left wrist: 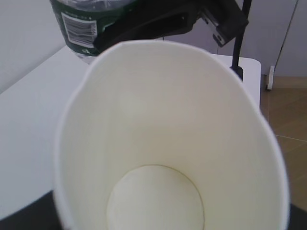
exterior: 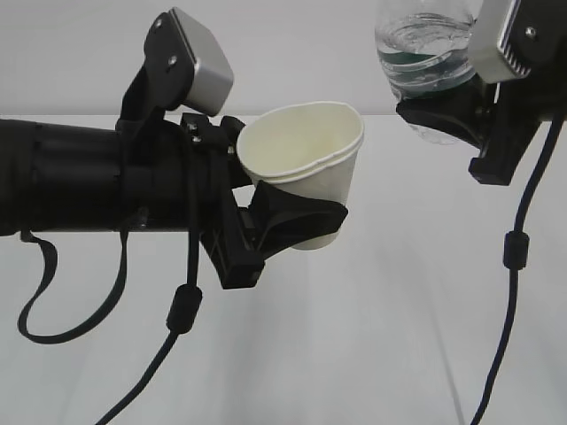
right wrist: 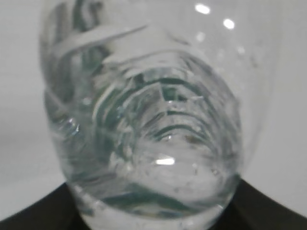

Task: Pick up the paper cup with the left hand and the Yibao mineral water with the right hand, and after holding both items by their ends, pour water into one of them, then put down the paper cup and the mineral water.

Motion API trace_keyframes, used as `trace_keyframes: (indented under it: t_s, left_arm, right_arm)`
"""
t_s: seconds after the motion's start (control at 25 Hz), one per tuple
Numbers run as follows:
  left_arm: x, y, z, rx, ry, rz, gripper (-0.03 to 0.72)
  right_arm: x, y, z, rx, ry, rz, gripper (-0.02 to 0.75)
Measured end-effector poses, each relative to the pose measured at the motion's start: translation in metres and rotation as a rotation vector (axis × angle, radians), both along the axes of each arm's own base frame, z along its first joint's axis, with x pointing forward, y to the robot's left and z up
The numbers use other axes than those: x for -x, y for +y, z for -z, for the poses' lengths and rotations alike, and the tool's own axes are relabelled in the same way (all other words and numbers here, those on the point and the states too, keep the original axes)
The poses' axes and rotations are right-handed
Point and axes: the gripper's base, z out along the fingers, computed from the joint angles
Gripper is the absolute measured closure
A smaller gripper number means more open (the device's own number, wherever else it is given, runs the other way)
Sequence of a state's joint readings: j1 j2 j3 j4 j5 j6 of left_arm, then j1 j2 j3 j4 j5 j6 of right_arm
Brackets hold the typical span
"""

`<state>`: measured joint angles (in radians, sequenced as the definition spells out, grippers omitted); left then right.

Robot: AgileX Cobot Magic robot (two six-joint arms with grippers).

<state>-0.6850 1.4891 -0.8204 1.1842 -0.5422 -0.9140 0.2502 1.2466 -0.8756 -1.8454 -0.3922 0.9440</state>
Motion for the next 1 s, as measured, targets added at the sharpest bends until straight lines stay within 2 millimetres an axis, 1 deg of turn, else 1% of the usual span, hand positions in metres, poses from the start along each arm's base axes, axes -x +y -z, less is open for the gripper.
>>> trace_keyframes:
  t_s: [0.48,0.8,1.0]
  left_arm:
    - [0.0012,-0.0004,0.0002,-0.005,-0.008,0.018,0.244]
    - [0.0051,-0.0022,-0.0013,0.01,-0.018,0.068,0.244]
    - [0.0034,-0.0067,0.0071,0.003,0.024,0.095,0.246]
  right_arm:
    - [-0.0017,-0.002,-0.0004,0.04,-0.035,0.01,0.332]
    - [-0.0021,-0.0024,-0.0008,0.087,-0.072,-0.005,0.332]
    - [-0.0021,-0.0024,-0.0008,0.109,-0.088,-0.015,0.332]
